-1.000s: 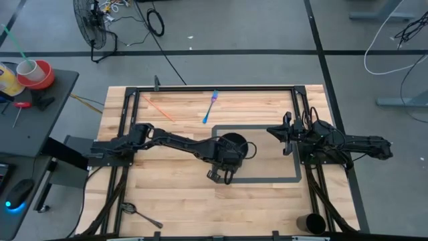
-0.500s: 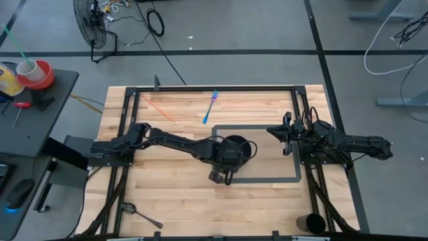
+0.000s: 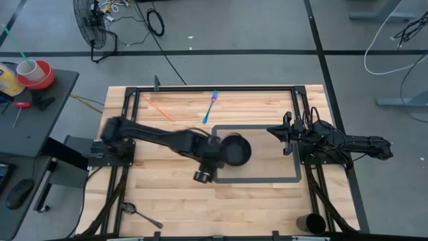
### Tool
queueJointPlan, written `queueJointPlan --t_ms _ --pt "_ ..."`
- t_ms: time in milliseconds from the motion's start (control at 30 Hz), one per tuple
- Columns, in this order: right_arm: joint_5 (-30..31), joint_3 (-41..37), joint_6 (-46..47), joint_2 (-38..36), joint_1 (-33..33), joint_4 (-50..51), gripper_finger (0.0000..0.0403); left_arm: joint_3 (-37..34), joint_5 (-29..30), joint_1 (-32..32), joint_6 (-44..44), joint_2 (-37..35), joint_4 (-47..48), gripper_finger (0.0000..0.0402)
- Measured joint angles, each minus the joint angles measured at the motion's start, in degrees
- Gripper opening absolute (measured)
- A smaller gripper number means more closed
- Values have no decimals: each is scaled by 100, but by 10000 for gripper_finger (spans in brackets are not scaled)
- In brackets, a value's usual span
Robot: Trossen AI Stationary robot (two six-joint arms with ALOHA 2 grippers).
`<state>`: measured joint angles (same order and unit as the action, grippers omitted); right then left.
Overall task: Pick & Place Utensil
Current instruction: Put the black bowl on the center of the mat
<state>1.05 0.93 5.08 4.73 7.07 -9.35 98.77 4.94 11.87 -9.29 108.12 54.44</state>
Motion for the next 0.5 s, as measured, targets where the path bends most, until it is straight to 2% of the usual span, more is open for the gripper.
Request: queueJointPlan --t_ms 133,333,500 --pt "1 0 159 4 0 -241 18 -1371 7 1 299 -1255 -836 148" --pt "-37 0 1026 2 0 -1086 18 -3663 -42 23 780 -3256 -2847 135" --pt "92 2 1050 59 -6 -2036 18 -4970 -49 82 1012 -4389 -3877 131"
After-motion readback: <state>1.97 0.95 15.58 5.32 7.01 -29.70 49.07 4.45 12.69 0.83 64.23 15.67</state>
